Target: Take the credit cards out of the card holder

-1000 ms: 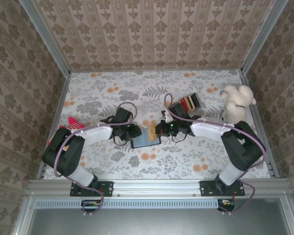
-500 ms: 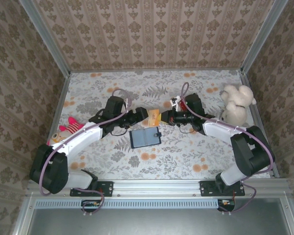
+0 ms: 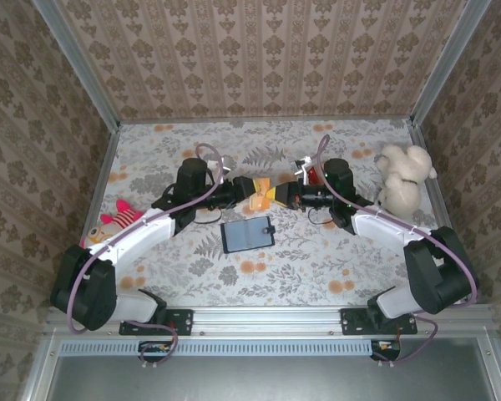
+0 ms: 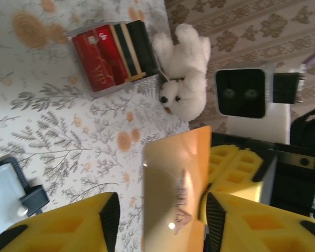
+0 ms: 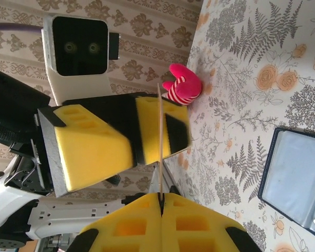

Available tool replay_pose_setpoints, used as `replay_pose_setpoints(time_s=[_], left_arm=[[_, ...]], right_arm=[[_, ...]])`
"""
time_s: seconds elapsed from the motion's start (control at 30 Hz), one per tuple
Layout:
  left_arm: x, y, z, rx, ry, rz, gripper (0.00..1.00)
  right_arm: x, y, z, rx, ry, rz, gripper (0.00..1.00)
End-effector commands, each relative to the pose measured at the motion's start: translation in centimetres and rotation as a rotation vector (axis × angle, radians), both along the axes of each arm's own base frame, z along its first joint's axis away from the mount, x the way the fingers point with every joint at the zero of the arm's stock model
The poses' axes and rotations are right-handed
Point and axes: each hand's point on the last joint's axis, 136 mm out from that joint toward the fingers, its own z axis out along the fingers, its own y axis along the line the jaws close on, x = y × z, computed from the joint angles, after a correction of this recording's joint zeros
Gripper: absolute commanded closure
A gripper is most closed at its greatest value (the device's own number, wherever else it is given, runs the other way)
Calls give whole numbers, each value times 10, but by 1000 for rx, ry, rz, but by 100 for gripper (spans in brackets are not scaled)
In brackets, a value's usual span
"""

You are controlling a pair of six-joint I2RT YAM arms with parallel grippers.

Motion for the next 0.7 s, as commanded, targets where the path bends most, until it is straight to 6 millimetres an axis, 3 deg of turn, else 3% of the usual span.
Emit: replay_pose_setpoints(time_s=[0.0, 0.23, 0.33, 0.47, 0.67], left_arm=[[-5, -7, 11, -71, -3, -47, 61], [-10, -8, 9, -82, 3, -51, 85], [-9, -8, 10, -99, 6, -40, 91], [-11, -6, 12, -104, 7, -34, 93], [-10, -2, 8, -88, 21, -23, 86]], right_arm=[[-3, -1, 16, 41, -51, 3, 100], [-3, 6, 26, 61, -72, 6, 92], [-1, 11, 31, 75, -86, -2, 87], [4, 16, 32, 95, -76, -6, 86], [14, 17, 37, 122, -88, -29, 99]])
